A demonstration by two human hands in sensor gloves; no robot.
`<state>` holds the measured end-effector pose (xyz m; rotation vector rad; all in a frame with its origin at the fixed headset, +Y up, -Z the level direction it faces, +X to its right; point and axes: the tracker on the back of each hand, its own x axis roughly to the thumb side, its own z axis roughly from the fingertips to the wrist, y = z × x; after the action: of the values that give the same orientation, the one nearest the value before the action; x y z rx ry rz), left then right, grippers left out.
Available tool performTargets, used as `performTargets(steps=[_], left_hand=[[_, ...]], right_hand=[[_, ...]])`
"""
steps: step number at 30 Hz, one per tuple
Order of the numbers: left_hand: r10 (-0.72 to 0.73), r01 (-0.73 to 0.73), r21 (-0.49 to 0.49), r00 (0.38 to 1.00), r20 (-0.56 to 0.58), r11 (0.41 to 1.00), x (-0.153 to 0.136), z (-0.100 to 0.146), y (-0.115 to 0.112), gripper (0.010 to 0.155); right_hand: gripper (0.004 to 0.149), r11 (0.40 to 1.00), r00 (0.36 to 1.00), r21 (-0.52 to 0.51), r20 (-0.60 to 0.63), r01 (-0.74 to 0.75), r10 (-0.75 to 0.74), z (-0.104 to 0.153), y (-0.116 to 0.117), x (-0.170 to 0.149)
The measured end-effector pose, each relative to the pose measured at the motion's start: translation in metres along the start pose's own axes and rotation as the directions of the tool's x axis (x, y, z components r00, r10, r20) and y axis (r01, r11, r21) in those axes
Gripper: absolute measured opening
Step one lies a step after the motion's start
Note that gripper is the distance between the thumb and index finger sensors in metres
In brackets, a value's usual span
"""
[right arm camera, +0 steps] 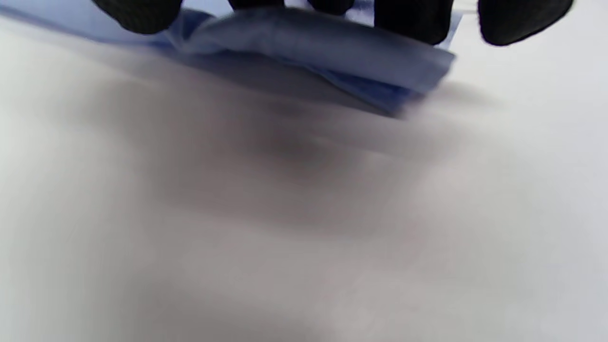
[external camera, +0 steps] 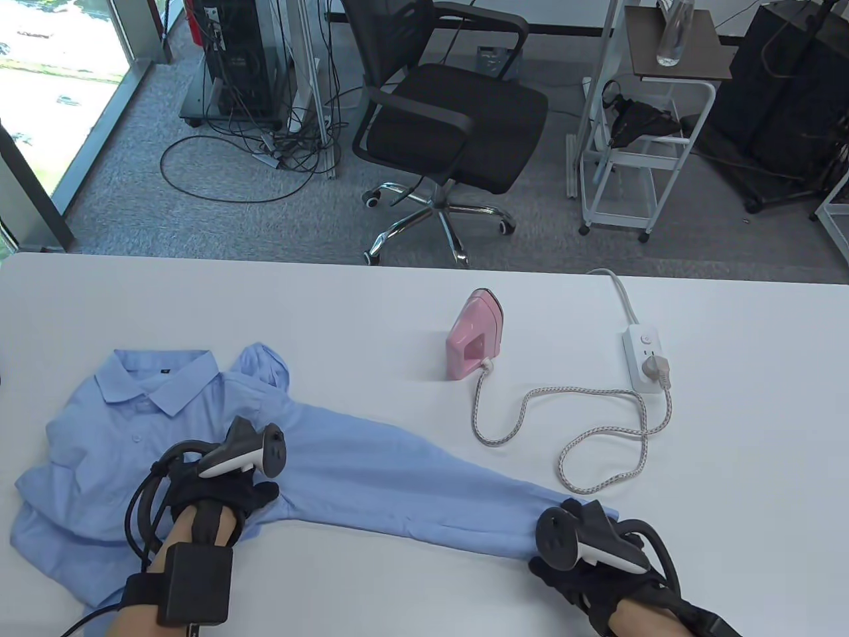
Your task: Iron long-sleeve shirt with electric iron on table
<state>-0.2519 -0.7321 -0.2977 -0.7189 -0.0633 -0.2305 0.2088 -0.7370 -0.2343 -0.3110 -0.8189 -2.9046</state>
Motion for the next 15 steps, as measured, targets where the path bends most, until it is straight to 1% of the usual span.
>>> performTargets(steps=[1,2,3,4,5,6,7,8,9,10,11,12,14,15], left_hand=[[0.047,-0.047,0.016,0.999,0.027,0.999,-0.002,0.004,0.003,0.084],[0.154,-0.157,0.047,0.986,0.064,0.986,-0.009,0.009,0.008,0.084],[0.232,-0.239,0.064,0.968,0.090,0.969,-0.014,0.011,0.011,0.082],[0.320,-0.330,0.093,0.941,0.114,0.939,-0.022,0.014,0.014,0.082],[0.350,-0.365,0.135,0.929,0.122,0.921,-0.027,0.015,0.015,0.081],[0.351,-0.370,0.230,0.929,0.119,0.900,-0.034,0.015,0.015,0.080],[0.307,-0.326,0.319,0.945,0.110,0.890,-0.037,0.013,0.014,0.078],[0.252,-0.277,0.361,0.961,0.117,0.891,-0.037,0.011,0.012,0.077],[0.176,-0.219,0.374,0.973,0.146,0.901,-0.034,0.006,0.008,0.076],[0.115,-0.174,0.355,0.977,0.180,0.918,-0.030,0.000,0.004,0.076],[0.086,-0.150,0.330,0.976,0.200,0.932,-0.025,-0.005,0.000,0.078],[0.048,-0.106,0.264,0.975,0.216,0.959,-0.016,-0.012,-0.006,0.081],[0.003,-0.034,0.163,0.983,0.186,0.986,-0.004,-0.024,-0.015,0.092],[0.000,-0.012,0.090,0.991,0.133,0.996,-0.001,-0.030,-0.019,0.094]], right_hand=[[0.064,1.000,1.000,-0.024,-0.017,0.016,-0.016,-0.002,-0.002,-0.005],[0.062,0.998,0.999,-0.056,-0.043,0.030,-0.033,-0.005,-0.004,-0.011],[0.061,0.998,0.998,-0.060,-0.062,0.030,-0.034,-0.007,-0.005,-0.015],[0.061,0.997,0.996,-0.067,-0.078,0.027,-0.032,-0.007,-0.008,-0.018],[0.061,0.996,0.996,-0.086,-0.083,0.028,-0.035,-0.006,-0.009,-0.018],[0.062,0.990,0.995,-0.140,-0.090,0.029,-0.042,-0.003,-0.010,-0.018],[0.063,0.979,0.995,-0.201,-0.092,0.022,-0.041,0.000,-0.010,-0.016],[0.065,0.972,0.995,-0.236,-0.098,0.007,-0.031,0.002,-0.009,-0.014],[0.066,0.967,0.994,-0.254,-0.109,-0.023,-0.005,0.002,-0.007,-0.012],[0.068,0.967,0.993,-0.248,-0.120,-0.051,0.022,0.002,-0.005,-0.010],[0.070,0.970,0.991,-0.234,-0.128,-0.068,0.039,0.001,-0.002,-0.009],[0.072,0.976,0.989,-0.201,-0.140,-0.082,0.054,-0.002,0.002,-0.008],[0.078,0.997,0.988,-0.056,-0.152,-0.048,0.039,-0.010,0.014,-0.011],[0.077,1.000,0.986,0.020,-0.166,-0.016,0.019,-0.011,0.018,-0.013]])
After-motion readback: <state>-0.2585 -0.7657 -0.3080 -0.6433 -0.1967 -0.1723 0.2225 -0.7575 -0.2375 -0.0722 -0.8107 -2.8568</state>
